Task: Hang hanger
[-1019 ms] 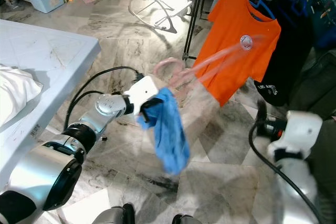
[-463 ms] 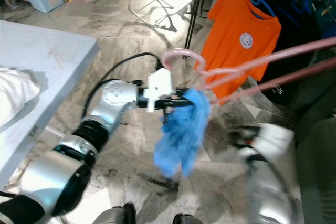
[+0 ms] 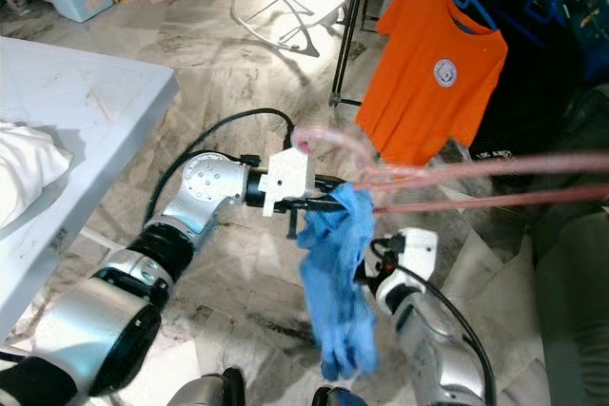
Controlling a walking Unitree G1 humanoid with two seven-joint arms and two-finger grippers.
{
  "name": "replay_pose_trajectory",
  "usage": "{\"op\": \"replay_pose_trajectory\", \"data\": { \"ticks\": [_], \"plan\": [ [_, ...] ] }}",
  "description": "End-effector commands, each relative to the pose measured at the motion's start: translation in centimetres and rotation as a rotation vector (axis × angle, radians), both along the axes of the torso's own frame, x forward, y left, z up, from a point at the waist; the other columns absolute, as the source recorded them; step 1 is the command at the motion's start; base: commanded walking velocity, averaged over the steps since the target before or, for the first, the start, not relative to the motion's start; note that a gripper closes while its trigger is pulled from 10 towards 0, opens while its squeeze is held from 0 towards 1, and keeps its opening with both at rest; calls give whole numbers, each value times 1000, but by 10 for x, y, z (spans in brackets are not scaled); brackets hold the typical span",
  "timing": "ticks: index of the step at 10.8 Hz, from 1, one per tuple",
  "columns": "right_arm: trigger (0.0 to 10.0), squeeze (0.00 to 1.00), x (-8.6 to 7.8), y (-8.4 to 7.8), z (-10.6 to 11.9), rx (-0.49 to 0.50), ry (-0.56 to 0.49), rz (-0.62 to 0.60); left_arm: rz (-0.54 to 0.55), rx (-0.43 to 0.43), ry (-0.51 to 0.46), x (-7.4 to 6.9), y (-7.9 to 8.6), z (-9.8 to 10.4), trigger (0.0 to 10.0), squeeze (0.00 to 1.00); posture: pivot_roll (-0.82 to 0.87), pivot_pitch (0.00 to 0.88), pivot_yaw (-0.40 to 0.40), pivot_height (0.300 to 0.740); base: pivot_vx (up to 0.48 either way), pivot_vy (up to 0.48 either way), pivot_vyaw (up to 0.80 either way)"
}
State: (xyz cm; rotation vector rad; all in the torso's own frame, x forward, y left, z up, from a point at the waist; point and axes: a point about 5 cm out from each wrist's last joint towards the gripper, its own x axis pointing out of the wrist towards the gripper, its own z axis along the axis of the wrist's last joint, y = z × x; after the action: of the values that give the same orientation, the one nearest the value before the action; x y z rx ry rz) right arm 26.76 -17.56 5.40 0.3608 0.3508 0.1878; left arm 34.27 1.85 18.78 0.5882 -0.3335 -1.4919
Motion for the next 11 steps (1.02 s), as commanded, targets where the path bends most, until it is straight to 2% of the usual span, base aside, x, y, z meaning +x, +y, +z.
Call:
{"op": "replay_pose_trajectory", "data": {
  "ticks": [1,2,4,6,8,10,11],
  "plan": [
    [10000,0,-5,-6,-1,6,15,7,61,3,-49,7,3,7,0,0,78,164,-71,740,0,0,0],
    [10000,0,-8,-5,0,23,16,41,121,17,-49,12,8,6,0,0,77,163,-71,740,0,0,0],
    [10000,0,-17,-4,4,49,9,115,111,39,-94,14,9,11,0,0,74,164,-67,740,0,0,0],
    [10000,0,-23,-14,4,49,8,124,12,52,-106,9,5,18,0,0,64,166,-60,740,0,0,0],
    [10000,0,-23,-19,3,34,18,117,-136,42,-120,0,6,21,0,0,60,171,-58,740,0,0,0],
    [10000,0,-25,-21,2,32,24,130,-136,81,-115,1,12,17,0,0,61,177,-63,740,0,0,0],
    [10000,0,-24,-19,2,35,29,136,-139,51,-125,1,11,22,0,0,61,177,-63,740,0,0,0]
  ]
}}
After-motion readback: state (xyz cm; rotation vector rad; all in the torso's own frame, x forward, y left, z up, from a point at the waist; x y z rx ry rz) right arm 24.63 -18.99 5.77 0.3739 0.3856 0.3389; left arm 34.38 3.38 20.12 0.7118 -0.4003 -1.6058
